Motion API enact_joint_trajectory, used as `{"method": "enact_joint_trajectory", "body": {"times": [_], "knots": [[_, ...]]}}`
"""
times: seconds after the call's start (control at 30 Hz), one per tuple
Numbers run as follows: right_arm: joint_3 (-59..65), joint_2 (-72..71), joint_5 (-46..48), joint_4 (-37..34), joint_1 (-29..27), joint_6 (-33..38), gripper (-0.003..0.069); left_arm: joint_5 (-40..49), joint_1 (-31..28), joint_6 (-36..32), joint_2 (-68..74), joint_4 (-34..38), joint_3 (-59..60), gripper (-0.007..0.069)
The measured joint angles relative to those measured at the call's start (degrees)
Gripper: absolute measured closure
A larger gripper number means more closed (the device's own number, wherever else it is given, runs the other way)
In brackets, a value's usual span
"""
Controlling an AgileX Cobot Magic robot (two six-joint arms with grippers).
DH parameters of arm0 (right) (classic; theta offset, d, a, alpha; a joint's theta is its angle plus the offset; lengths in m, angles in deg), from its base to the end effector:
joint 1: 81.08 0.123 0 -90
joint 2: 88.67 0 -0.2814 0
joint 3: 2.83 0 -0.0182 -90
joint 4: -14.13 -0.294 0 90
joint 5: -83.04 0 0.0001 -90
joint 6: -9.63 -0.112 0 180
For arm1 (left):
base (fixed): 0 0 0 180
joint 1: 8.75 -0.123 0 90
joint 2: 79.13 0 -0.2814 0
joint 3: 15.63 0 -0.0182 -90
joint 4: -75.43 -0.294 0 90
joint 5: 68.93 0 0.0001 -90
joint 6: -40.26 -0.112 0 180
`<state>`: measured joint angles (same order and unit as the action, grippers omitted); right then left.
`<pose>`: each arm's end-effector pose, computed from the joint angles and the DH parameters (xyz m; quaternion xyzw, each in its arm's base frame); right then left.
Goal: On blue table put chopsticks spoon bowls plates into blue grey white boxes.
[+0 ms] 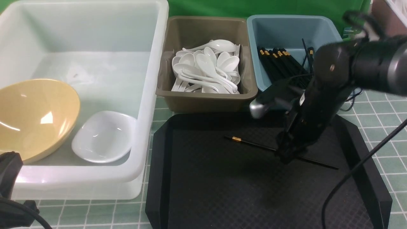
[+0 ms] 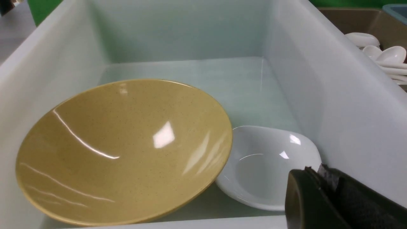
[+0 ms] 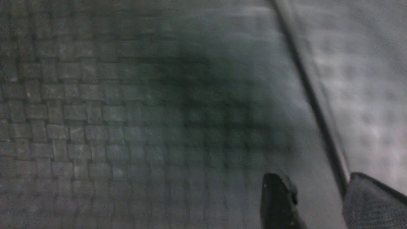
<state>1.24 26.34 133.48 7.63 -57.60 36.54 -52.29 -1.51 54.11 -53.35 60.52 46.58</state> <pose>0.3678 0.1705 0.1414 -0.3943 0.9132 0.0441 0.0925 0.1480 -0.0105 0.2466 0.0303 0.7878 -0.0073 0.6152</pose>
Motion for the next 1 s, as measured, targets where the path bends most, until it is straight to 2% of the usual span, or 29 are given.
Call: {"method": "enact_joint_trajectory", "body": {"times": [0.07,0.17,0.3,0.33,0.37,0.4,0.57,0.67,0.73,0.83,0.87,0.93,1.0], "knots": [[1.2,1.0,-5.4,0.0,0.6,2.8,0.0332,-0.3,0.0,0.0,0.0,0.0,0.0,0.0622],[1.4,2.9,-7.9,0.2,0.6,3.9,0.0363,-0.4,0.0,0.0,0.0,0.0,0.0,0.0622],[1.3,3.3,-5.8,-1.2,0.8,4.2,0.0508,-0.7,0.0,0.0,0.0,0.0,0.0,0.0622],[1.2,3.3,-5.7,-1.2,0.8,4.2,0.0516,-0.7,0.0,0.0,0.0,0.0,0.0,0.0622],[1.2,3.1,-4.2,-2.8,0.9,4.6,0.0572,-0.7,0.0,0.0,0.0,0.0,0.0,0.0622],[1.2,2.9,-2.3,-4.8,1.3,5.7,0.0592,-0.7,0.0,0.0,0.0,0.0,0.0,0.0622],[1.2,-1.5,1.9,-12.5,3.6,11.0,0.0596,-0.7,0.0,0.0,0.0,0.0,0.0,0.0622],[-0.1,-8.4,-1.7,-14.6,4.2,12.5,0.0597,-0.7,0.0,0.0,0.0,0.0,0.0,0.0622],[-1.1,-14.3,-10.2,-15.0,3.8,13.6,0.0597,-0.7,0.0,0.0,0.0,0.0,0.0,0.0622],[-1.6,-17.9,-28.5,-15.6,1.1,14.5,0.0598,-0.7,0.0,0.0,0.0,0.0,0.0,0.0622],[-1.6,-17.9,-30.7,-15.7,0.7,14.4,0.0598,-0.7,0.0,0.0,0.0,0.0,0.0,0.0622],[-1.6,-15.7,-42.5,-16.0,-2.0,12.3,0.0597,-0.7,0.0,0.0,0.0,0.0,0.0,0.0622],[-1.6,-12.0,-47.6,-16.2,-4.5,9.9,0.0587,-0.7,0.0,0.0,0.0,0.0,0.0,0.0622]]}}
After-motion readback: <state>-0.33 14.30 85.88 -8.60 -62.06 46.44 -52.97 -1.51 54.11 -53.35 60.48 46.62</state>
